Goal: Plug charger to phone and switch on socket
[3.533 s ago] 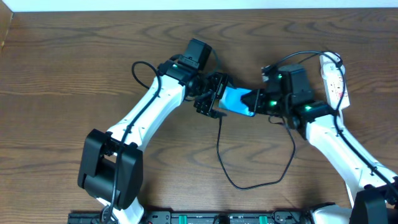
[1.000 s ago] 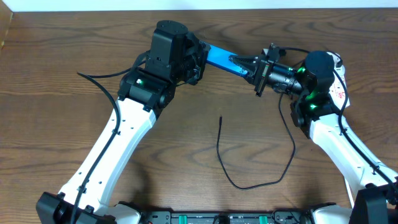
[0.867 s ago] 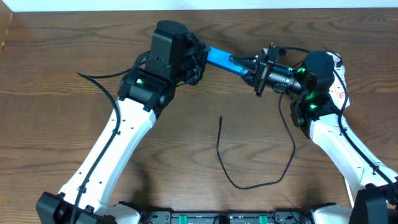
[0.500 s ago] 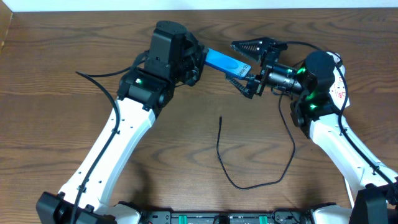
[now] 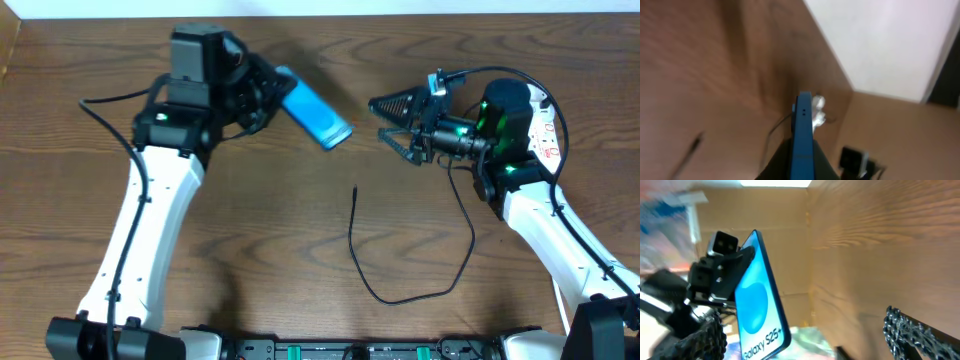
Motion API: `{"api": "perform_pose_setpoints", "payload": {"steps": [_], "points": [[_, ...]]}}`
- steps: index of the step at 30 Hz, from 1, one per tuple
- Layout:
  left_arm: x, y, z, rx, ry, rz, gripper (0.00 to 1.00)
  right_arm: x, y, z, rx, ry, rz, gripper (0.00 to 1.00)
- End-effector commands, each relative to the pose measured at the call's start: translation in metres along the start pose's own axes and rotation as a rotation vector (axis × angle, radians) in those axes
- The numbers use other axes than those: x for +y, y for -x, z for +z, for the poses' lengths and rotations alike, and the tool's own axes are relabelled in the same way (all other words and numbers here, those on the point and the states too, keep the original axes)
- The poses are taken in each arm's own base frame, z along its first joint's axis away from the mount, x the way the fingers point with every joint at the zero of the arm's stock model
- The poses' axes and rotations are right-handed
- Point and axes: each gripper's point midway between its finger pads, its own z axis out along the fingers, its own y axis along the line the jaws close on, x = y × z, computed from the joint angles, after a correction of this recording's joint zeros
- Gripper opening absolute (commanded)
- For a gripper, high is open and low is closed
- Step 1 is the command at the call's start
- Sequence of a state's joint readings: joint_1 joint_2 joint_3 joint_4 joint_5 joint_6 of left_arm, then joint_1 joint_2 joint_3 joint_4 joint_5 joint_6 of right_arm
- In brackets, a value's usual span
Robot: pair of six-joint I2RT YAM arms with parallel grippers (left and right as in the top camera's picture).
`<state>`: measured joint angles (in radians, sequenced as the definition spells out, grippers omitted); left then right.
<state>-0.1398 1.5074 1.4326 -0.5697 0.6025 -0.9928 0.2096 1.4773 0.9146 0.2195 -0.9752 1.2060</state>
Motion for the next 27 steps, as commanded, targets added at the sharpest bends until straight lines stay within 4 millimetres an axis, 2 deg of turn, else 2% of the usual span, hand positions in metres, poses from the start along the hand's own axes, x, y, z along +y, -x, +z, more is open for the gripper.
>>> {"api": "perform_pose_setpoints", "payload": {"steps": [1,5,9,14,18,24,27], "points": [[0.005,-0.011,-0.014,0.119,-0.053,0.169,0.07,0.001,0.001,-0.003,0.000,-0.010,-0.185,0.99],[0.034,-0.007,-0.025,0.140,0.023,0.161,0.07,-0.009,0.005,-0.003,-0.025,-0.052,-0.187,0.99],[0.049,-0.008,-0.031,0.158,0.061,0.187,0.08,-0.016,0.017,-0.004,-0.094,-0.101,-0.180,0.99],[0.057,-0.013,-0.034,0.185,0.083,0.220,0.07,-0.020,0.030,-0.008,-0.154,-0.180,-0.184,0.99],[0.065,-0.021,-0.036,0.218,0.107,0.230,0.07,-0.026,0.036,-0.016,-0.181,-0.348,-0.198,0.99],[0.073,-0.031,-0.040,0.258,0.134,0.217,0.07,-0.019,0.036,-0.031,-0.218,-0.603,-0.276,0.99],[0.067,-0.040,-0.042,0.305,0.082,0.264,0.08,-0.022,0.029,-0.035,-0.226,-0.720,-0.316,0.99]]}}
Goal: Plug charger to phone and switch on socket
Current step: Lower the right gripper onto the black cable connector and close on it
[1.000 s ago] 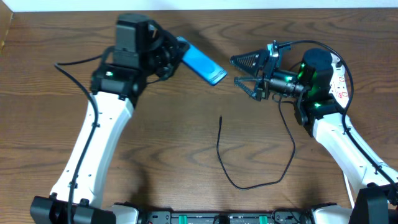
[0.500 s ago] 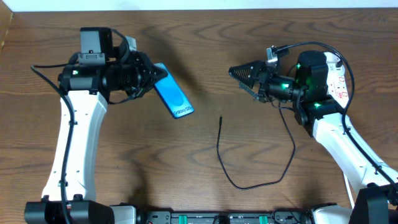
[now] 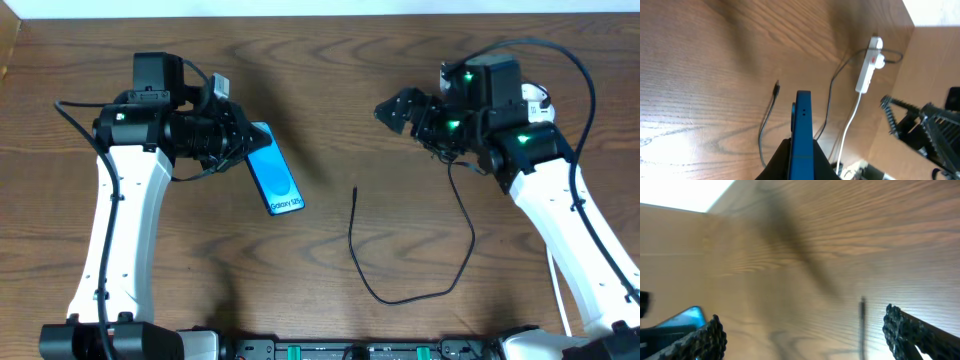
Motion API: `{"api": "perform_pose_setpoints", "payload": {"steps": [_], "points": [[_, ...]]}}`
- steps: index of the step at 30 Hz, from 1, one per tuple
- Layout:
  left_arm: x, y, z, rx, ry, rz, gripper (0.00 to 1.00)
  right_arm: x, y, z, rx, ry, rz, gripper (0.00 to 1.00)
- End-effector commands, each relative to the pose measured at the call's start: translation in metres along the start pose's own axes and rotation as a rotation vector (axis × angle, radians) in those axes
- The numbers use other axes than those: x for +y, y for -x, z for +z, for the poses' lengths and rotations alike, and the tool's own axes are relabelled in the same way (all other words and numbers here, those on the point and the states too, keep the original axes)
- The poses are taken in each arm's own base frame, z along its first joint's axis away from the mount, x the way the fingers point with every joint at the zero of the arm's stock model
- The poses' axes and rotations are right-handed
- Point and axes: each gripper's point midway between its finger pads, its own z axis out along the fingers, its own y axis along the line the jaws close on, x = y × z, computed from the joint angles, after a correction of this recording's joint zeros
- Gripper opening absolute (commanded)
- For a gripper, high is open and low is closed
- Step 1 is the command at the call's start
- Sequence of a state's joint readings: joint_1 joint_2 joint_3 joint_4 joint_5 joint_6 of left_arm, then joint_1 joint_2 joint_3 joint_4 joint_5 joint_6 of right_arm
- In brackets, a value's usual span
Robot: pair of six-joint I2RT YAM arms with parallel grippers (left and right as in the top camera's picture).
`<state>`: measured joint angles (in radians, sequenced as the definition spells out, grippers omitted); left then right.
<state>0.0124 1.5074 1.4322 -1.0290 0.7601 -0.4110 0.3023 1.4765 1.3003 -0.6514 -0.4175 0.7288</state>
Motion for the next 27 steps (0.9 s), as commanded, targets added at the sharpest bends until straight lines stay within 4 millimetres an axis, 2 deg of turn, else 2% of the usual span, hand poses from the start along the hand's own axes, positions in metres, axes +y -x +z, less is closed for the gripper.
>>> {"api": "perform_pose_setpoints", "payload": {"steps": [1,5,9,18,24,27], "points": [[-0.015,-0.010,-0.003,0.044,-0.090,0.083,0.07,-0.005,0.006,-0.004,-0.089,-0.142,-0.121,0.99],[-0.017,-0.013,-0.003,0.059,-0.106,0.085,0.07,-0.003,-0.017,0.007,-0.026,-0.176,-0.150,0.99],[-0.015,-0.017,-0.003,0.074,-0.100,0.071,0.07,-0.010,-0.043,0.028,0.069,-0.221,-0.165,0.99],[-0.012,-0.023,-0.004,0.095,-0.090,0.052,0.07,-0.047,-0.092,0.089,0.274,-0.357,-0.148,0.99],[-0.012,-0.023,-0.004,0.095,-0.090,0.051,0.07,-0.070,-0.119,0.120,0.372,-0.427,-0.160,0.99],[-0.012,-0.023,-0.004,0.095,-0.090,0.051,0.07,-0.076,-0.129,0.129,0.401,-0.447,-0.165,0.99]]}}
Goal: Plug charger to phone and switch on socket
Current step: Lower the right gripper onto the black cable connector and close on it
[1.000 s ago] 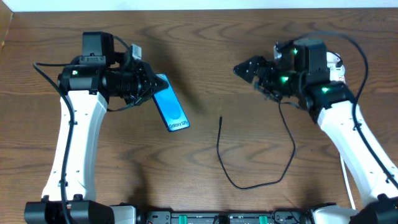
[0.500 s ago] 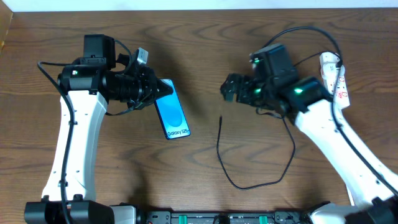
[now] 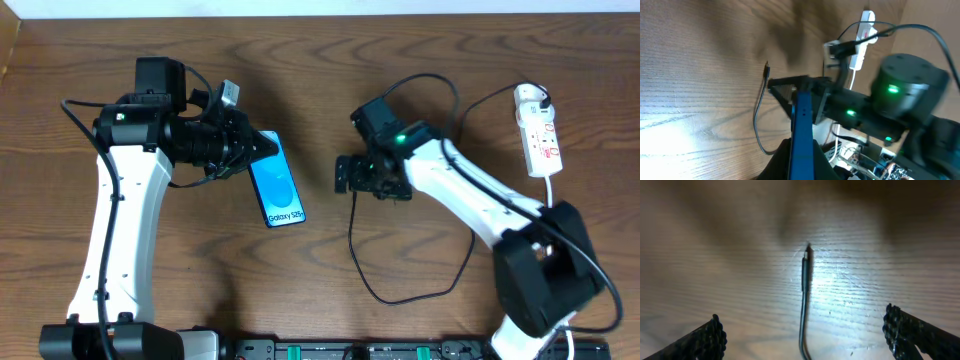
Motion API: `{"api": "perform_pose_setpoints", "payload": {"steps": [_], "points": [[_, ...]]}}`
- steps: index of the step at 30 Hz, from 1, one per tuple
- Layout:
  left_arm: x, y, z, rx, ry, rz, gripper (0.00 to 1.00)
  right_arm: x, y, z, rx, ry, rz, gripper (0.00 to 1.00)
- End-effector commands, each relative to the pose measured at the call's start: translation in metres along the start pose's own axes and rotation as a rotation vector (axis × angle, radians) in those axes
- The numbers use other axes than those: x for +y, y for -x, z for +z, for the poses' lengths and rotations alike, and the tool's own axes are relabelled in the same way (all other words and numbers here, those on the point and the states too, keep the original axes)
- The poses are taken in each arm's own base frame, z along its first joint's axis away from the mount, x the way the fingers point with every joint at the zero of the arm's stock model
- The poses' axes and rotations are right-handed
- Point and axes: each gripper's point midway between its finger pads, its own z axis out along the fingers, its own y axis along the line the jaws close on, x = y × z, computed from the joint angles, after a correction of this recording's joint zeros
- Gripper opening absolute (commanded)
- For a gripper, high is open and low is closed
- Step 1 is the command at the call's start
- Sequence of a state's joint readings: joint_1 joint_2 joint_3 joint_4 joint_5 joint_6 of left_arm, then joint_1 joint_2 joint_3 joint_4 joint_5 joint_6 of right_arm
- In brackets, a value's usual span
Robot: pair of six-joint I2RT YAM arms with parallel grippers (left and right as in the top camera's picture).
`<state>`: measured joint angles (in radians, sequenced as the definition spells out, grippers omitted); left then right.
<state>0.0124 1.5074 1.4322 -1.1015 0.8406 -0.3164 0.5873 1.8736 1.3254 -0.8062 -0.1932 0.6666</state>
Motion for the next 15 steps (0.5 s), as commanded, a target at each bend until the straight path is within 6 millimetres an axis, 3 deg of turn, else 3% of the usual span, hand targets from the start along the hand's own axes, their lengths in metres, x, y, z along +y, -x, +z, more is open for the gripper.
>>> {"api": "perform_pose_setpoints", "payload": {"steps": [1,9,15], "points": [[-0.006,-0.004,-0.002,0.013,-0.039,0.006,0.07,0.003,-0.004,0.014,0.019,-0.024,-0.019,0.99],[-0.006,-0.004,-0.002,0.013,-0.039,0.006,0.07,-0.003,-0.012,0.034,0.024,-0.114,-0.037,0.97],[-0.006,-0.004,-0.002,0.013,-0.039,0.006,0.07,-0.009,-0.010,0.036,-0.015,-0.175,-0.025,0.77]]}}
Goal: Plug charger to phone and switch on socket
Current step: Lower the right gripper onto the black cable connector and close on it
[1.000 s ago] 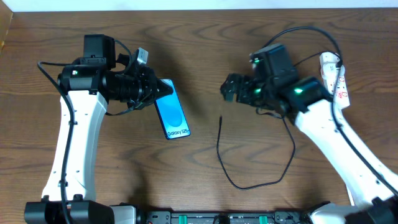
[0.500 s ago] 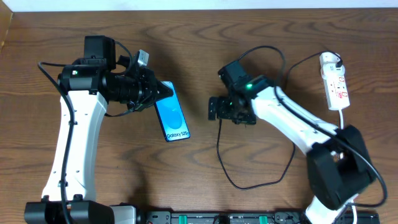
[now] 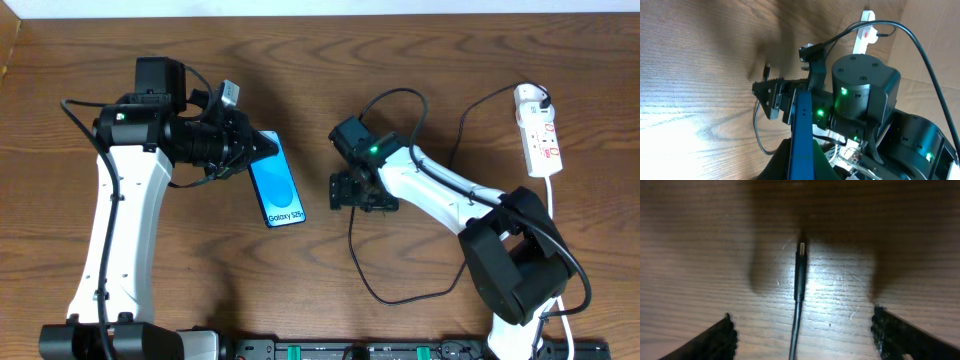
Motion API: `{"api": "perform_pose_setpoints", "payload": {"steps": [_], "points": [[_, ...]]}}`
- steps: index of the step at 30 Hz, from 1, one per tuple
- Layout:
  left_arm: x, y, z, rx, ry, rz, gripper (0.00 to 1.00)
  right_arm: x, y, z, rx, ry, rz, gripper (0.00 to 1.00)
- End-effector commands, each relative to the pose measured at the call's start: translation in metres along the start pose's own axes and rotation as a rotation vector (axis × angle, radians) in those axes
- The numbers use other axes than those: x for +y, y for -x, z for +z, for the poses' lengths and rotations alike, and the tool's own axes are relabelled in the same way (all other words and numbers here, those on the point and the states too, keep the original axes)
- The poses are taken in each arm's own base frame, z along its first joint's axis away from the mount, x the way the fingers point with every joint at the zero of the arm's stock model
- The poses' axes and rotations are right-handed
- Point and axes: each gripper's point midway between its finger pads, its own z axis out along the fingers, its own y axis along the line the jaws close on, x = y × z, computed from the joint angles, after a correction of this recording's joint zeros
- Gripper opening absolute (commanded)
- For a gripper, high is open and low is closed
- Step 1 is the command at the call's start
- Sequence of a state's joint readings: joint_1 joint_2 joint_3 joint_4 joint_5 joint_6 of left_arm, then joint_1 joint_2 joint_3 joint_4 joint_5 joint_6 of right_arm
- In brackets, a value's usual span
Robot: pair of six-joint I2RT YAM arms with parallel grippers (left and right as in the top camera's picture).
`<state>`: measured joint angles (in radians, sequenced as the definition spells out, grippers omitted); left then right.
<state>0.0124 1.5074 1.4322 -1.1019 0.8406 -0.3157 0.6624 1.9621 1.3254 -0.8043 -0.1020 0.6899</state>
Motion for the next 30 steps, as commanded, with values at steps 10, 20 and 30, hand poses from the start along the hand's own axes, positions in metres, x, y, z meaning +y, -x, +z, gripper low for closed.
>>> {"api": "perform_pose_setpoints", "payload": {"steps": [10,20,30], "points": [[-0.006,-0.004,-0.002,0.012,-0.038,0.005,0.07,-0.011,0.009,0.011,-0.058,-0.106,0.020,0.75],[-0.006,-0.004,-0.002,0.013,-0.039,0.005,0.07,-0.017,0.006,0.026,-0.032,-0.138,0.021,0.57],[-0.006,-0.004,-0.002,0.012,-0.039,0.005,0.07,-0.022,0.002,0.044,-0.001,-0.161,0.023,0.11]]}}
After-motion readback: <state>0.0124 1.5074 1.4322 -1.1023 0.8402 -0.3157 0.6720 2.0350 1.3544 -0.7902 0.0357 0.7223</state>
